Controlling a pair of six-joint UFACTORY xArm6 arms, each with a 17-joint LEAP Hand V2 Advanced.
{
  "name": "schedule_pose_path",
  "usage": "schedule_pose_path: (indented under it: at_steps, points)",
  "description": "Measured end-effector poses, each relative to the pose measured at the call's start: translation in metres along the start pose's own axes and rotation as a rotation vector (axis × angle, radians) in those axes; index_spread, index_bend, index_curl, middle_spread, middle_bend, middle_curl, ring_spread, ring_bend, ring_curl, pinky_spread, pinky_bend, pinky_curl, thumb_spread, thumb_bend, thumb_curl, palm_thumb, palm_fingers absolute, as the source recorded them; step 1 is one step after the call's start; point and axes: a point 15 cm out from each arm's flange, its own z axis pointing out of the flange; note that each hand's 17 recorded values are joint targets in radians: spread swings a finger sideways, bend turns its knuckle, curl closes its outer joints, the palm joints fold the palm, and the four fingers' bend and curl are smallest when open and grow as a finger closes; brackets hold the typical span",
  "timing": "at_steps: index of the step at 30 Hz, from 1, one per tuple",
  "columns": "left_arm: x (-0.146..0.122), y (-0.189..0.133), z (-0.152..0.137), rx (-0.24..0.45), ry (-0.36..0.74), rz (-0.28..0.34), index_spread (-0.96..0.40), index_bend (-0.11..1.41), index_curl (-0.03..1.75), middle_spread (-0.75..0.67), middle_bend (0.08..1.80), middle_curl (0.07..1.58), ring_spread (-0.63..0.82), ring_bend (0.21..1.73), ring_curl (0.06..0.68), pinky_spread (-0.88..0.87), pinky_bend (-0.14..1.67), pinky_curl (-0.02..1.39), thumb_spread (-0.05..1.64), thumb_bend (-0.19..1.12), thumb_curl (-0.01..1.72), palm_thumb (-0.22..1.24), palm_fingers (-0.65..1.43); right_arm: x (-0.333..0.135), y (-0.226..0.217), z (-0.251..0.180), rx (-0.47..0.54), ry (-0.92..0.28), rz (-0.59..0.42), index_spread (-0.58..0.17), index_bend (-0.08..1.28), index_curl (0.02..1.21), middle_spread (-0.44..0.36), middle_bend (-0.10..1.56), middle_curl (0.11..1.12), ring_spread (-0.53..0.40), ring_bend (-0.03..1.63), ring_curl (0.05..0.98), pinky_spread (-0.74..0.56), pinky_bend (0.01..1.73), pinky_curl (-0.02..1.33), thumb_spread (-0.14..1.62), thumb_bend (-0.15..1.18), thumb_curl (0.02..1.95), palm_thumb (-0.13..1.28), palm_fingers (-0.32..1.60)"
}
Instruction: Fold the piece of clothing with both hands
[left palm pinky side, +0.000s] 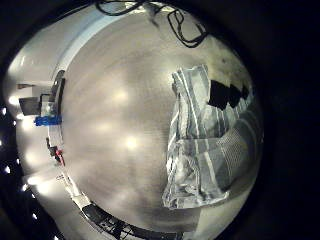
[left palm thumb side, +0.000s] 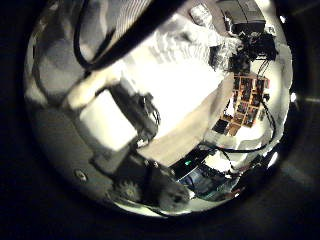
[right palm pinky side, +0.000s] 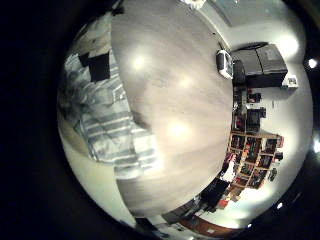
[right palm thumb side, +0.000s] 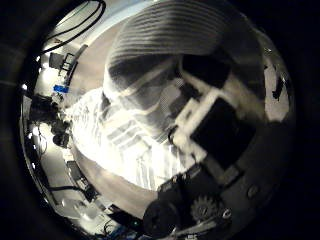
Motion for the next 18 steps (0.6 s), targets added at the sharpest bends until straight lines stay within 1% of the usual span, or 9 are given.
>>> schedule_pose_path:
  at_steps: [3, 4, 5, 8, 9, 10, 13, 15, 18]
  points:
    - [-0.007, 0.000, 0.000, 0.007, 0.000, -0.018, -0.53, 0.21, 1.04, -0.27, 0.44, 0.72, -0.33, 1.02, 0.459, -0.49, 0.59, 0.86, 1.13, -0.02, 0.41, 0.60, 0.17, 0.014, -0.006, -0.014, 0.038, 0.002, 0.018, -0.427, 0.31, 0.54, -0.179, 0.75, 0.50, -0.261, 1.21, 0.521, -0.37, 1.22, 0.69, 1.21, -0.02, 0.56, 0.70, 0.35]
    - [-0.008, -0.001, -0.002, 0.014, -0.002, -0.020, -0.50, 0.21, 1.03, -0.23, 0.41, 0.70, -0.31, 1.01, 0.454, -0.47, 0.58, 0.86, 1.13, -0.02, 0.41, 0.60, 0.18, 0.023, -0.007, -0.022, 0.053, 0.003, 0.029, -0.439, 0.30, 0.53, -0.180, 0.71, 0.49, -0.262, 1.18, 0.510, -0.34, 1.22, 0.69, 1.21, -0.02, 0.55, 0.69, 0.31]
    - [-0.009, -0.001, -0.003, 0.018, -0.004, -0.023, -0.47, 0.21, 1.01, -0.19, 0.37, 0.67, -0.27, 0.99, 0.442, -0.42, 0.55, 0.85, 1.13, -0.02, 0.41, 0.60, 0.14, 0.028, -0.009, -0.030, 0.071, 0.003, 0.036, -0.448, 0.29, 0.51, -0.181, 0.67, 0.47, -0.256, 1.16, 0.495, -0.31, 1.21, 0.69, 1.21, -0.03, 0.54, 0.68, 0.27]
    - [-0.014, -0.004, -0.010, 0.046, -0.010, -0.031, -0.38, 0.19, 0.95, -0.08, 0.31, 0.63, -0.18, 0.94, 0.428, -0.30, 0.49, 0.85, 1.12, -0.02, 0.40, 0.59, 0.10, 0.037, -0.013, -0.046, 0.105, 0.005, 0.048, -0.466, 0.28, 0.49, -0.180, 0.62, 0.44, -0.233, 1.10, 0.456, -0.21, 1.16, 0.67, 1.21, -0.02, 0.52, 0.67, 0.24]
    - [-0.016, -0.004, -0.014, 0.054, -0.011, -0.034, -0.36, 0.19, 0.93, -0.05, 0.30, 0.62, -0.16, 0.93, 0.422, -0.26, 0.47, 0.84, 1.12, -0.02, 0.40, 0.59, 0.09, 0.039, -0.012, -0.049, 0.109, 0.006, 0.050, -0.468, 0.28, 0.48, -0.180, 0.61, 0.44, -0.228, 1.09, 0.445, -0.18, 1.14, 0.66, 1.22, -0.02, 0.52, 0.66, 0.24]
    - [-0.017, -0.002, -0.019, 0.060, -0.011, -0.035, -0.33, 0.19, 0.91, -0.01, 0.28, 0.61, -0.12, 0.90, 0.420, -0.20, 0.44, 0.84, 1.12, -0.02, 0.40, 0.59, 0.04, 0.044, -0.012, -0.056, 0.118, 0.007, 0.057, -0.469, 0.27, 0.47, -0.180, 0.60, 0.43, -0.224, 1.08, 0.436, -0.15, 1.13, 0.65, 1.22, -0.02, 0.51, 0.65, 0.25]
    - [-0.020, 0.005, -0.036, 0.077, -0.007, -0.042, -0.25, 0.18, 0.84, 0.07, 0.23, 0.56, -0.03, 0.86, 0.392, -0.06, 0.38, 0.80, 1.12, -0.02, 0.40, 0.58, 0.02, 0.061, -0.007, -0.075, 0.133, 0.012, 0.080, -0.469, 0.26, 0.46, -0.173, 0.59, 0.43, -0.217, 1.07, 0.416, -0.08, 1.08, 0.63, 1.22, -0.02, 0.50, 0.64, 0.28]
    - [-0.019, 0.007, -0.050, 0.098, 0.001, -0.040, -0.21, 0.18, 0.80, 0.11, 0.21, 0.53, 0.02, 0.84, 0.379, 0.02, 0.35, 0.77, 1.12, -0.02, 0.39, 0.58, 0.03, 0.071, 0.002, -0.085, 0.119, 0.013, 0.099, -0.461, 0.25, 0.45, -0.171, 0.59, 0.42, -0.214, 1.07, 0.408, -0.05, 1.05, 0.62, 1.22, -0.03, 0.48, 0.60, 0.30]
    - [-0.016, 0.011, -0.067, 0.123, 0.012, -0.041, -0.17, 0.18, 0.74, 0.15, 0.19, 0.50, 0.06, 0.80, 0.359, 0.11, 0.32, 0.73, 1.12, -0.02, 0.39, 0.56, 0.04, 0.083, 0.027, -0.084, 0.036, 0.007, 0.129, -0.448, 0.24, 0.45, -0.160, 0.60, 0.42, -0.205, 1.06, 0.398, 0.01, 1.01, 0.61, 1.22, -0.05, 0.46, 0.51, 0.30]
